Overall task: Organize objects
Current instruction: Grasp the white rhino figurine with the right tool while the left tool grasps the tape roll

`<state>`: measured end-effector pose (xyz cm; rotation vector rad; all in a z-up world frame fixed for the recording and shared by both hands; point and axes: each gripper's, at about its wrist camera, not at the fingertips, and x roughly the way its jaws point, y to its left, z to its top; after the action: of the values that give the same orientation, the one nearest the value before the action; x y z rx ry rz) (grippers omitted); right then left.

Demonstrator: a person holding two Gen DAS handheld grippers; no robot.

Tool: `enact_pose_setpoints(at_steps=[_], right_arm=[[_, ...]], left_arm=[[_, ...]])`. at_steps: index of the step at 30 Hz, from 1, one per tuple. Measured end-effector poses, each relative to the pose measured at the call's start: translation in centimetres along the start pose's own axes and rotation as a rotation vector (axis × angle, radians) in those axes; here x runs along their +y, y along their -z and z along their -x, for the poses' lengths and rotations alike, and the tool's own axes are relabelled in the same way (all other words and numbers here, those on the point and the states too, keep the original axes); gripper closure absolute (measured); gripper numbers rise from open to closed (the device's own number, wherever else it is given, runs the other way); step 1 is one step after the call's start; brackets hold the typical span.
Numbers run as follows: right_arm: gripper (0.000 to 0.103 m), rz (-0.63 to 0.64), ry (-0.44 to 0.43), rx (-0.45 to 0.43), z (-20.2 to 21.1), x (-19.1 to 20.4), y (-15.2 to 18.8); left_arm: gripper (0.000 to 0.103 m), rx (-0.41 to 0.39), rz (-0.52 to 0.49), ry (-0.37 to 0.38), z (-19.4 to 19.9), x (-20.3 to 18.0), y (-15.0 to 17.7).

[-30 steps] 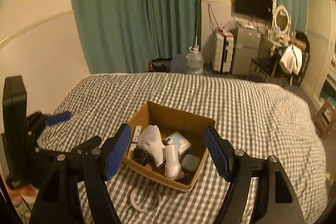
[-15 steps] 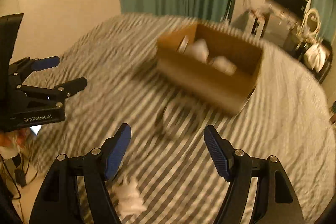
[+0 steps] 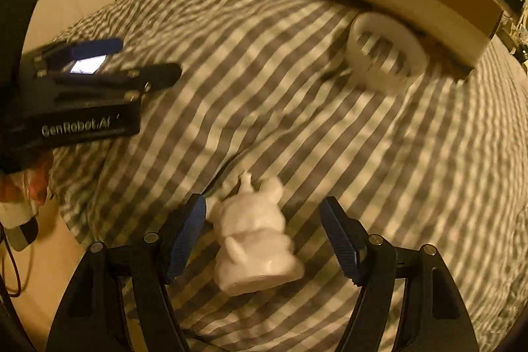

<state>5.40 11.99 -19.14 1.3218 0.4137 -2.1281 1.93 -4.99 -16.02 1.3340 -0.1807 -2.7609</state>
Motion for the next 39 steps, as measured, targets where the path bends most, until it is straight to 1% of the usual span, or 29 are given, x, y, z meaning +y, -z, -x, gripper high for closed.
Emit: enact_pose_setpoints(at_steps=[1, 4, 5, 6, 7, 8, 11, 17, 21, 26, 29, 33, 39], right_arm=[[0.031, 0.010, -0.003, 0.006, -0.4, 0.3, 0.1], [0.031, 0.072, 0.030, 0.016, -1.3, 1.2, 0.6], [0.033, 0.085, 0.041, 0.018, -1.6, 1.4, 0.8], [0.037, 0.091, 0.051, 0.017, -1.7, 1.5, 0.9], [0.050, 0.090, 0.063, 0.012, -1.7, 1.4, 1.0], [0.056, 0.081, 0.083, 0.007, -1.6, 1.1, 1.0], [0.056, 0.038, 0.082, -0.026, -0.9, 0.1, 1.0], [0.056, -0.035, 0.112, -0.107, 1.3, -1.9, 0.3], [0.056, -0.107, 0.131, -0.147, 2.6, -4.3, -0.4], [0.056, -0.141, 0.190, -0.203, 4.3, -7.1, -1.5], [0.056, -0.190, 0.199, -0.236, 5.2, -9.2, -1.9], [0.056, -0.252, 0.215, -0.255, 6.1, -12.0, -1.7], [0.056, -0.348, 0.227, -0.260, 6.1, -15.4, -1.1]], left_arm=[[0.009, 0.000, -0.005, -0.005, -0.1, -0.2, 0.0], [0.009, 0.007, -0.010, -0.011, -0.4, -0.5, 0.0], [0.009, 0.011, -0.011, -0.011, -0.5, -0.6, 0.0], [0.009, 0.015, -0.012, -0.012, -0.5, -0.7, 0.1], [0.009, 0.016, -0.013, -0.013, -0.5, -0.8, 0.1], [0.009, 0.017, -0.016, -0.016, -0.4, -0.9, 0.1], [0.009, 0.017, -0.025, -0.019, -0.3, -1.3, -0.1], [0.009, 0.009, -0.054, -0.016, -0.1, -2.6, -0.6], [0.009, 0.006, -0.068, 0.002, 0.0, -3.9, -1.1], [0.009, -0.010, -0.090, 0.040, -0.1, -6.3, -2.4], [0.009, -0.030, -0.100, 0.059, -0.3, -7.6, -3.4], [0.009, -0.063, -0.090, 0.094, -0.9, -9.2, -5.1], [0.009, -0.095, -0.061, 0.151, -2.4, -11.4, -7.9]])
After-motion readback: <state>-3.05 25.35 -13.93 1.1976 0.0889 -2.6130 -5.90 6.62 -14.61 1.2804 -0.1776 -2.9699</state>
